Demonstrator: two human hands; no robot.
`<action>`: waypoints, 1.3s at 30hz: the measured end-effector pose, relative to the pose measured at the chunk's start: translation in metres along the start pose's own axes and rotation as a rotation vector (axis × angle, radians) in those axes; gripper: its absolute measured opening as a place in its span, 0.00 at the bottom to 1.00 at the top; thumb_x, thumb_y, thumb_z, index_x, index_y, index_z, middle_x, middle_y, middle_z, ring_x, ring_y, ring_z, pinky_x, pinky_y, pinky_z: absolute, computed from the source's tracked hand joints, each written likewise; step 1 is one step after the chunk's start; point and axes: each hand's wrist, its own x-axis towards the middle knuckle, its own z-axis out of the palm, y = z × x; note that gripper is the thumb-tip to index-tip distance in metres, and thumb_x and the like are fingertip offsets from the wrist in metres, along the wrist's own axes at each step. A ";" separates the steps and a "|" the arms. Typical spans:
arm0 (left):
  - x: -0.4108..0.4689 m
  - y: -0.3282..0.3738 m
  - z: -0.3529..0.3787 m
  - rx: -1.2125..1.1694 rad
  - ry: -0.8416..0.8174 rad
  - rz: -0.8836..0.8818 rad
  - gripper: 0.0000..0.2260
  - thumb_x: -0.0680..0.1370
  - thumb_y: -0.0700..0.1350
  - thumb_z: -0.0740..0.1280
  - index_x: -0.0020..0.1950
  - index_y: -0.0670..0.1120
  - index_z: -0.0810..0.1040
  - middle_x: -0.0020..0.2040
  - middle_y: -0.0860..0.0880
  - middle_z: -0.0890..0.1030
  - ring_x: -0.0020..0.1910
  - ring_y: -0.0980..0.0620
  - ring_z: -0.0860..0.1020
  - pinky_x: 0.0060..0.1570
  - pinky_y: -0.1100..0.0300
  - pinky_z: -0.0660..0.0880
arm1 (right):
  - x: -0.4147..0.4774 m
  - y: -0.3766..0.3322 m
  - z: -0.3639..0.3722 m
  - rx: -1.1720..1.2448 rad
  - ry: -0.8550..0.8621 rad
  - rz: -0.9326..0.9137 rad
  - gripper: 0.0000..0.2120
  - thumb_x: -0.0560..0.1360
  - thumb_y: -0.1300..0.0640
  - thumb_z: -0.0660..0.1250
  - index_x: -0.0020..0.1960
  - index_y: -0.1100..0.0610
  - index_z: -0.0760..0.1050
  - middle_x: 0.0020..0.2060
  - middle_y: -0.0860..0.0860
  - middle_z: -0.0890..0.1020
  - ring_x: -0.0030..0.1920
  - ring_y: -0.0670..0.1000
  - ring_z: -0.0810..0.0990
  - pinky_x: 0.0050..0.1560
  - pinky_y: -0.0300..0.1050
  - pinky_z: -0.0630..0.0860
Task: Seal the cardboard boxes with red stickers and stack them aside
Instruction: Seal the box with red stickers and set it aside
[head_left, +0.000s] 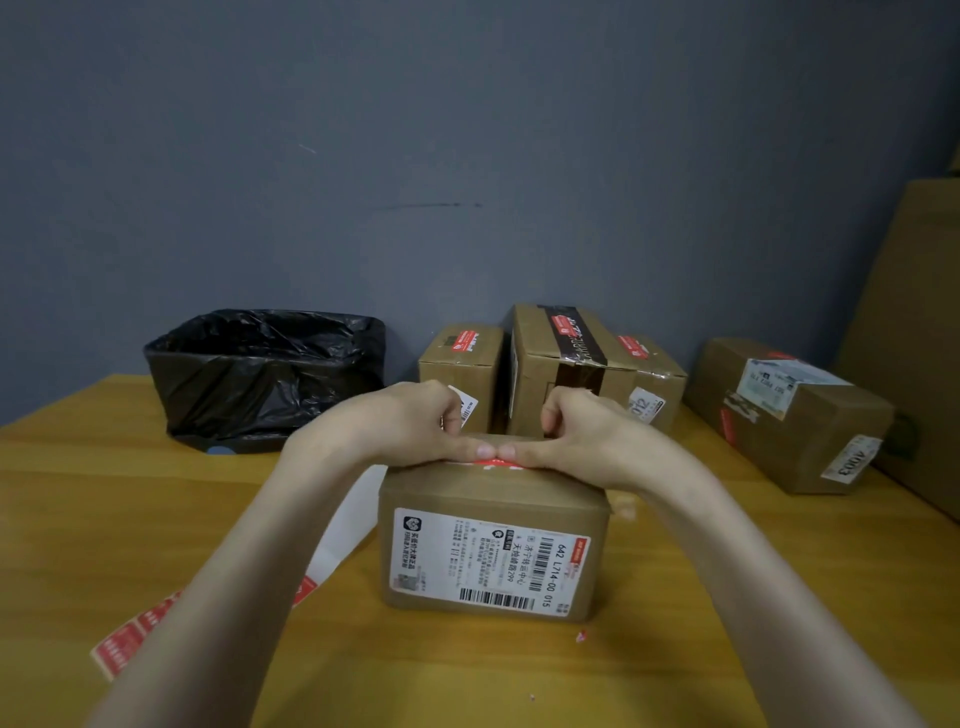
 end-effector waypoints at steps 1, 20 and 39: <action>0.000 -0.001 -0.001 -0.018 -0.008 0.002 0.16 0.72 0.60 0.68 0.37 0.49 0.70 0.33 0.55 0.71 0.33 0.58 0.69 0.33 0.63 0.64 | 0.000 0.000 -0.001 0.010 -0.020 0.001 0.19 0.66 0.38 0.70 0.41 0.50 0.66 0.38 0.45 0.72 0.37 0.43 0.69 0.34 0.40 0.64; -0.003 -0.003 -0.005 -0.048 -0.017 0.005 0.17 0.69 0.58 0.72 0.35 0.49 0.69 0.33 0.54 0.70 0.33 0.57 0.68 0.34 0.62 0.65 | 0.001 0.019 -0.015 0.266 -0.202 -0.094 0.14 0.68 0.52 0.74 0.43 0.51 0.68 0.37 0.47 0.71 0.38 0.45 0.69 0.40 0.41 0.68; -0.006 -0.028 -0.015 -0.257 0.016 0.001 0.09 0.73 0.48 0.71 0.43 0.47 0.73 0.41 0.49 0.76 0.34 0.55 0.74 0.37 0.61 0.72 | 0.004 0.020 -0.010 0.318 -0.138 -0.095 0.09 0.73 0.58 0.70 0.41 0.53 0.69 0.34 0.49 0.72 0.34 0.46 0.69 0.35 0.40 0.68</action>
